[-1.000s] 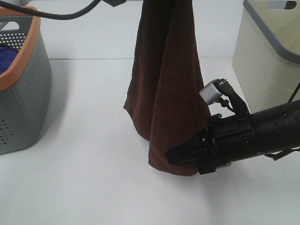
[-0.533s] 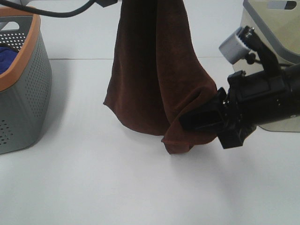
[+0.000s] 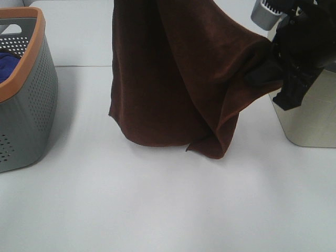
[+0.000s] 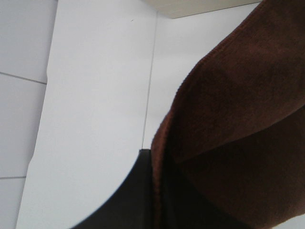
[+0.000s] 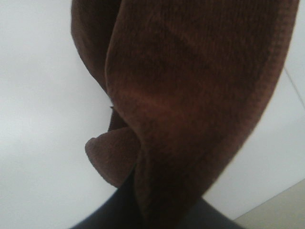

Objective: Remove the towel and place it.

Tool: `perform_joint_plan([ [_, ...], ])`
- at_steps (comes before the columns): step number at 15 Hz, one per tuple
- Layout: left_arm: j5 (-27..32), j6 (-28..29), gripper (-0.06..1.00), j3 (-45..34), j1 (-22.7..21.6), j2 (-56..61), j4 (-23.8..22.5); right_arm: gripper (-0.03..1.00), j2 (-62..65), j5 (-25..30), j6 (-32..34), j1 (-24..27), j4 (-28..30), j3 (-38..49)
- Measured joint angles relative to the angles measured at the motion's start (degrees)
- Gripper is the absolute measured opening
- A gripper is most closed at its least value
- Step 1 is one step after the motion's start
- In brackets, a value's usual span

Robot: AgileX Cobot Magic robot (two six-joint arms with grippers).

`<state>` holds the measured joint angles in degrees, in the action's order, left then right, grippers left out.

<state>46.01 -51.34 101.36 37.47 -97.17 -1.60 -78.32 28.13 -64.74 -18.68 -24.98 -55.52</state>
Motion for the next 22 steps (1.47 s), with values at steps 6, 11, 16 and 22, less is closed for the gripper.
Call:
perform_joint_plan([
  [6, -15.41, 4.87, 0.00, -0.06, -9.51, -4.98, -0.29, 0.02, -13.52, -13.12, 0.00, 0.00, 19.25, -14.38],
  [11, -47.04, 6.42, 0.00, -0.11, -15.41, -14.84, -0.29, 0.02, -28.36, -32.89, -0.06, 0.00, 32.37, -28.82],
  [16, -55.00, 6.59, 0.00, -0.11, -15.87, -21.37, -0.34, 0.02, -34.78, -36.38, -2.52, 4.87, 32.77, -35.07],
  [22, -39.30, 5.90, 0.00, -0.11, -13.92, -24.29, -0.34, 0.02, -35.98, -19.65, 2.64, 5.90, 28.88, -31.68],
])
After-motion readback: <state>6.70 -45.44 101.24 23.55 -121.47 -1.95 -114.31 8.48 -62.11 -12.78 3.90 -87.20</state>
